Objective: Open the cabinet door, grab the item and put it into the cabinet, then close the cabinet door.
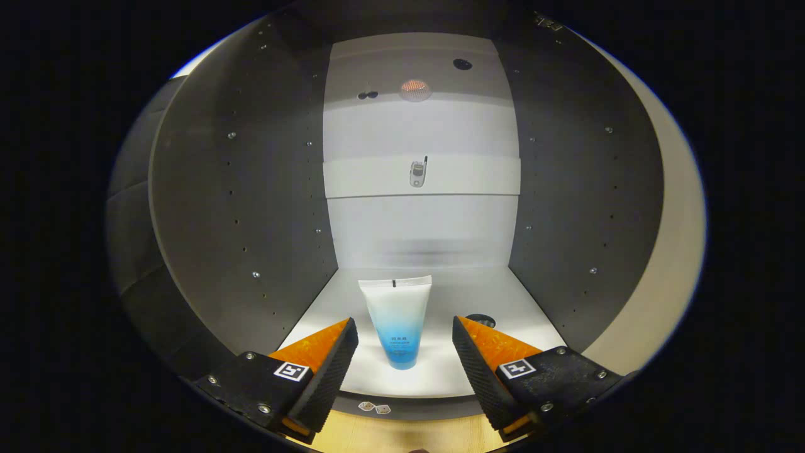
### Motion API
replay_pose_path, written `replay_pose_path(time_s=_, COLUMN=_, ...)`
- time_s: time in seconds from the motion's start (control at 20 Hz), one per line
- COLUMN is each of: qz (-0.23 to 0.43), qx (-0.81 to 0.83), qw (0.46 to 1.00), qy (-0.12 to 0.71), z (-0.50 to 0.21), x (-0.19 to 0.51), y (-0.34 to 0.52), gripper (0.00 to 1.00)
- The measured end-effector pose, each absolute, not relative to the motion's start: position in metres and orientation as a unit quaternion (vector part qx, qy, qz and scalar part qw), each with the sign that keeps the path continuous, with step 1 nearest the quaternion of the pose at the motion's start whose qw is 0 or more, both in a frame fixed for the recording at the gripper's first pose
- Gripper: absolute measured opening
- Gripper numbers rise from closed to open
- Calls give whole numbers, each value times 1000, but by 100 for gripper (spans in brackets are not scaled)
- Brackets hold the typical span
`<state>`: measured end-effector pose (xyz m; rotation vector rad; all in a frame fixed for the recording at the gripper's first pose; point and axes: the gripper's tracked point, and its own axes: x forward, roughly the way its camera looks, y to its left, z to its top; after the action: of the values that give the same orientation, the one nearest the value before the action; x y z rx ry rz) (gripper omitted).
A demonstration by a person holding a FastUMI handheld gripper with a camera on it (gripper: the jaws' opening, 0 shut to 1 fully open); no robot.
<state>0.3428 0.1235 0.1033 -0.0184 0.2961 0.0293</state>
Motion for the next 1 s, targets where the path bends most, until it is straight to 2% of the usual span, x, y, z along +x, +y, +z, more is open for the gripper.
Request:
replay_pose_path(time_s=0.25, qz=20, qx=-12, qw=995, qy=94, z=136, x=288, y=123, gripper=94)
replay_pose_path(time_s=0.65, qz=26, qx=-37, qw=999, qy=30, z=172, x=156, y=132, gripper=93)
replay_pose_path(time_s=1.0, qz=-2, qx=-18, qw=999, qy=28, z=155, x=50, y=110, gripper=93)
